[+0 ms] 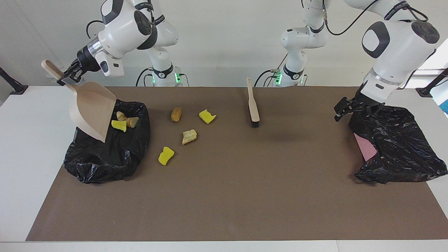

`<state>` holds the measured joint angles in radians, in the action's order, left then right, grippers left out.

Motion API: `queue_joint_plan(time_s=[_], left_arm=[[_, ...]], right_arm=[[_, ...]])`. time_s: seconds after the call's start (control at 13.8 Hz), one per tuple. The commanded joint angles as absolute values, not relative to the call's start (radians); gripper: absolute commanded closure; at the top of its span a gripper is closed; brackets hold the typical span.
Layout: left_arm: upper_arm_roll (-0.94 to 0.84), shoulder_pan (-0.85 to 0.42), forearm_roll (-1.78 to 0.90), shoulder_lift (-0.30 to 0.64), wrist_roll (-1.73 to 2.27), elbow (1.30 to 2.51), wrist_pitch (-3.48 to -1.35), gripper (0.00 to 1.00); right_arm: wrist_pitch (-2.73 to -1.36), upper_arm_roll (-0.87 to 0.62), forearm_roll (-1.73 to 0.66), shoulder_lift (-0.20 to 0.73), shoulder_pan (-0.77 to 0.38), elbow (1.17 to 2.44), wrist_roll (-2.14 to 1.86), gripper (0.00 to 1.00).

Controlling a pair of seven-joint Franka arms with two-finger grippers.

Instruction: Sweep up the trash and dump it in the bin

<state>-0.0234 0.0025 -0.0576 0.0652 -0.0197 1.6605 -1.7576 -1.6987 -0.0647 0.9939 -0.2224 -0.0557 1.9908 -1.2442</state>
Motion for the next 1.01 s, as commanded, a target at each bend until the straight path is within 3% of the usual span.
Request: queue_joint_plan(time_s=[0.0, 0.29, 0.58, 0.94], left_arm=[[-0.037, -0.008, 0.009, 0.081, -0.031, 1.605, -1.703, 0.00], [-0.040, -0.008, 0.003, 0.014, -0.035, 1.672, -1.710, 0.00], [-0.040, -0.008, 0.005, -0.009, -0.043, 1.686, -1.692, 0.00], [-0.040, -0.008, 0.006, -0.093, -0.048, 1.782, -1.692, 0.00]], right_arm=[[-1.608, -0.086, 0.837, -0.100, -0.054, 1.826, -1.154, 1.00], [-1.571, -0.104, 0.667, -0.031, -0.155, 1.755, -0.862, 1.00], [-1.425, -0.104, 0.511, 0.199, -0.271, 1.479, -0.494, 1.00], [-1.468, -0.103, 0.249, 0.388, -0.411, 1.289, 0.073, 1.00]])
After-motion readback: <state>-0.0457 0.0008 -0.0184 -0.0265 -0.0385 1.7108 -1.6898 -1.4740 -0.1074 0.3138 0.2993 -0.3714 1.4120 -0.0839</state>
